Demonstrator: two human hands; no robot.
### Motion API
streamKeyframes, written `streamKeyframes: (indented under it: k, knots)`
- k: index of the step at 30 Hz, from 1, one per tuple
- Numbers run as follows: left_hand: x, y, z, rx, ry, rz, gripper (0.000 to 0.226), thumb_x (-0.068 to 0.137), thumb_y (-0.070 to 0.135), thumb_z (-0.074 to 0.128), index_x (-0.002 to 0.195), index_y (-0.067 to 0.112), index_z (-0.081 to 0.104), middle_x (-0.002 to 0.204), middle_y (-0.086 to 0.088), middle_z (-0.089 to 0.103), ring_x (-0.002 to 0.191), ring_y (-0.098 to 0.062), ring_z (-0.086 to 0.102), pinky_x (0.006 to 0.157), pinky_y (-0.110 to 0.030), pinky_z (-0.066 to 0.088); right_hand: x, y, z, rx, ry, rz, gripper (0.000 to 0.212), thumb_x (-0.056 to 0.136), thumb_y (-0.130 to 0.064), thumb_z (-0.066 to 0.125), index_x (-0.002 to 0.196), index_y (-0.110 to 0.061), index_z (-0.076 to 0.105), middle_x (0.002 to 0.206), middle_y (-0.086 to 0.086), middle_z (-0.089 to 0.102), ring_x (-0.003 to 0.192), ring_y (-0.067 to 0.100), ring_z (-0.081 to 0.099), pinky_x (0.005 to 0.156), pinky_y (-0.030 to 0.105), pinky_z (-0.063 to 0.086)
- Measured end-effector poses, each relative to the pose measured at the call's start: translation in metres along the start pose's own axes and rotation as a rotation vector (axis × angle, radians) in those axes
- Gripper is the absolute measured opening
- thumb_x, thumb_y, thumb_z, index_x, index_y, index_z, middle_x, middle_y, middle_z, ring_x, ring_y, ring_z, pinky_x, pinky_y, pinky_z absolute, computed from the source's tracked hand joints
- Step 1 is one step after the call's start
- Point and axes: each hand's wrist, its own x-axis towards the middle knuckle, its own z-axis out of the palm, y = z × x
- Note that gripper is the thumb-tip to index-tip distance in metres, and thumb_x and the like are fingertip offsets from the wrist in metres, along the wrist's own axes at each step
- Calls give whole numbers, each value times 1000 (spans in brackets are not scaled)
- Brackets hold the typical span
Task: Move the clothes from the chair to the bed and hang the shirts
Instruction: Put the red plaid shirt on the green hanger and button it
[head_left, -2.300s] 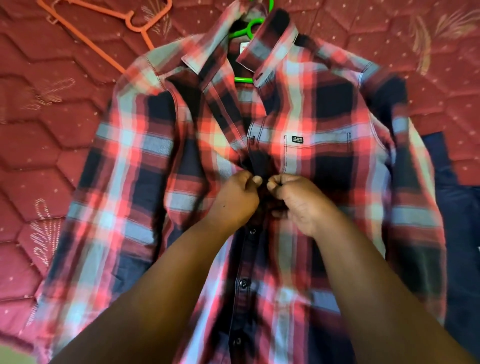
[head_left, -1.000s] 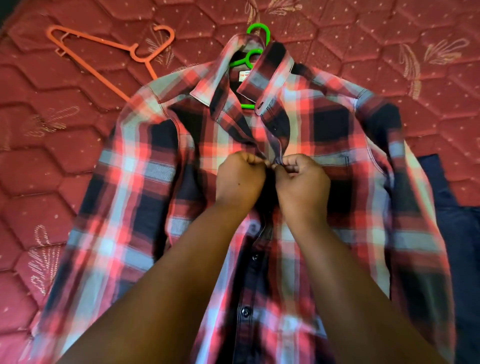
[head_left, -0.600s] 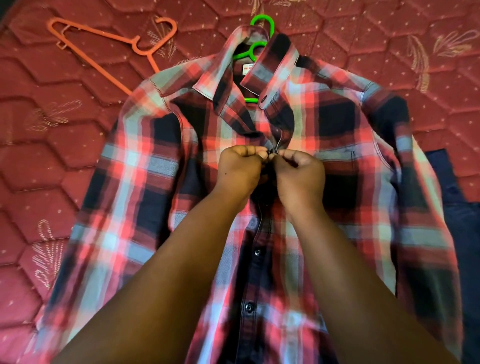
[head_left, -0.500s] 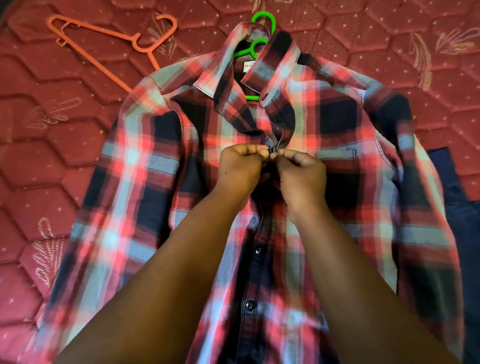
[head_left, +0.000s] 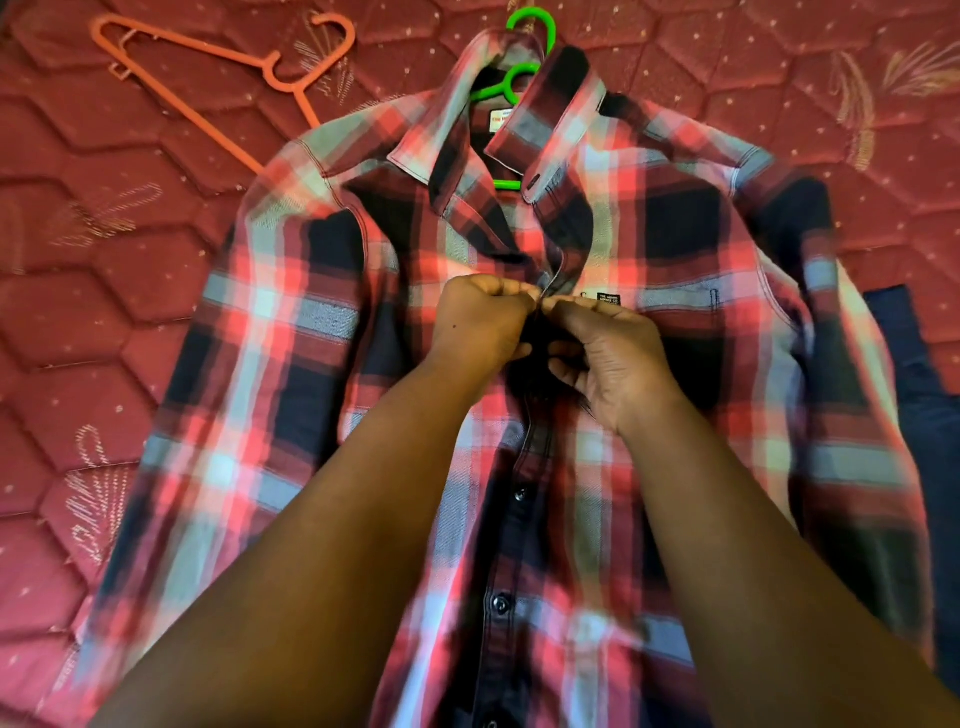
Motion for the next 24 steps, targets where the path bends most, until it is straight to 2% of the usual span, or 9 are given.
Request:
streamKeyframes:
  k: [2,4,7,8,12,15,20,22,24]
  knots:
    - [1,1,0,-25,18,-21,22,91,8,61,70,13,64,74,-6,65,72,-18,64,57,-27,59,1,2,4,-37,19,-54,9,81,-15,76,77,-15,69,70,0,69,57,10,60,55,25,53]
    - [0,0,2,-41,31,-21,20,86,13,64,68,6,63,74,-13,65,76,-29,67,68,-40,62,2,6,7,-108,28,-106,13,83,-14,75,73,-15,67,67,1,68,58,13,61,54,26,53]
    - [-3,-5,7,36,46,33,31,75,28,73,72,-2,68,73,-19,70,73,-37,70,73,-52,59,6,16,15,-273,109,-290,14,86,-13,68,72,-11,65,66,6,66,61,23,63,58,37,55]
    - [-3,-6,9,34,58,41,32,75,30,75,72,-1,70,73,-20,71,74,-38,70,74,-53,59,6,21,19,-332,154,-367,11,86,-15,67,75,-12,67,68,5,67,64,24,64,61,38,55]
    - [1,-9,13,-29,142,15,37,80,26,75,49,11,62,62,-15,67,60,-30,63,66,-42,55,-1,30,23,-423,296,-495,9,89,-24,68,92,-16,70,77,-5,68,71,14,65,63,24,51]
    - [4,-13,11,-91,153,-32,32,84,23,73,56,9,65,70,-20,69,65,-31,64,69,-44,57,0,33,21,-361,320,-488,12,90,-24,68,95,-14,71,80,-4,70,70,8,65,64,21,51]
    - [12,-14,14,-21,174,-52,35,91,23,67,58,13,62,67,-9,68,70,-26,65,75,-41,58,12,26,17,-303,212,-409,5,85,-15,72,86,-11,74,77,4,72,70,17,67,70,34,58]
    - [14,-15,15,19,174,-34,32,92,25,66,62,15,66,72,-9,69,73,-27,67,77,-39,59,14,25,16,-242,175,-367,2,84,-13,73,83,-13,73,79,7,73,74,22,69,74,43,60]
    - [15,-17,16,62,179,-17,32,93,27,64,63,17,66,74,-9,70,74,-27,66,76,-39,59,13,25,16,-226,173,-354,5,84,-13,73,81,-16,72,80,6,73,77,23,70,76,45,60]
